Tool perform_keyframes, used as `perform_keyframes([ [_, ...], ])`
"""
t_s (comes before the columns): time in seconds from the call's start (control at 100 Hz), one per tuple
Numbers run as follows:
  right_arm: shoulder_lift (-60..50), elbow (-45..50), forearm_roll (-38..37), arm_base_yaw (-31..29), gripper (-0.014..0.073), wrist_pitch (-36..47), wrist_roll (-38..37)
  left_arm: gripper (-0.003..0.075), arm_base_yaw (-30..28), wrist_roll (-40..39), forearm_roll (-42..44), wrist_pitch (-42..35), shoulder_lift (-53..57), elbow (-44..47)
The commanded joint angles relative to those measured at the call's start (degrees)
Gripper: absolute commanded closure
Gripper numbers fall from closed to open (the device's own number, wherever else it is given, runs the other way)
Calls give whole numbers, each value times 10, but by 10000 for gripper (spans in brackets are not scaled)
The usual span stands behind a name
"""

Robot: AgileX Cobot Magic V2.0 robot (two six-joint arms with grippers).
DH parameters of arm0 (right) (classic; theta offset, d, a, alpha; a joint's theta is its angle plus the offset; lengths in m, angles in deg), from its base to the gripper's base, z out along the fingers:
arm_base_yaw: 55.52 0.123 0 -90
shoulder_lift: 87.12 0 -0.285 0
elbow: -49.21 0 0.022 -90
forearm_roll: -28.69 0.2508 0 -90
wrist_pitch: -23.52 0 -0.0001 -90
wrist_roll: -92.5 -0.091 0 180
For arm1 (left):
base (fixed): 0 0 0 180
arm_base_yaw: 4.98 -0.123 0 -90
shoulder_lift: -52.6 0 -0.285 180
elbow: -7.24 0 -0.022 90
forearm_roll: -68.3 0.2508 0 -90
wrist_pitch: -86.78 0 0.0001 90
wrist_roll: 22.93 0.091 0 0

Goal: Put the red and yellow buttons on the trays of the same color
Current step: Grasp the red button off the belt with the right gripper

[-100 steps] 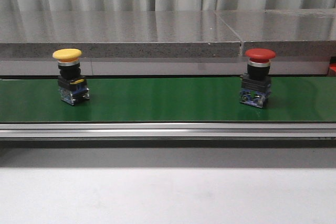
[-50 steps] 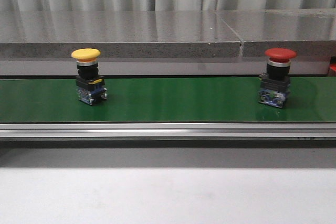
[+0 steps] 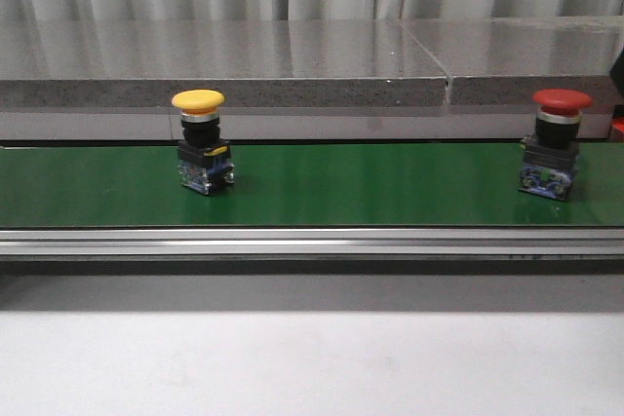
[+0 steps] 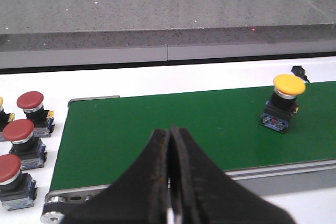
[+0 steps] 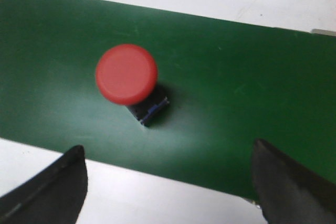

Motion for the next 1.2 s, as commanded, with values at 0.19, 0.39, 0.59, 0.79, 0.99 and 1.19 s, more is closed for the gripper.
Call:
perform_keyframes([
  [0.19, 105, -89, 8, 2, -31, 37, 8, 739, 5, -4, -9, -40, -3, -15],
  [0.39, 160, -120, 8, 2, 24, 36, 8, 739, 5, -4, -9, -40, -3, -15],
  [0.59, 174, -129, 8, 0, 361, -9, 8, 739, 5, -4, -9, -40, -3, -15],
  [0.79, 174, -167, 7, -14, 409, -41, 7, 739, 5, -4, -9, -40, -3, -15],
  [0.99, 175, -237, 7, -88, 409, -57, 7, 739, 5, -4, -9, -40, -3, -15],
  [1.19, 197, -269, 7, -198, 409, -22, 7, 739, 5, -4, -9, -40, -3, -15],
])
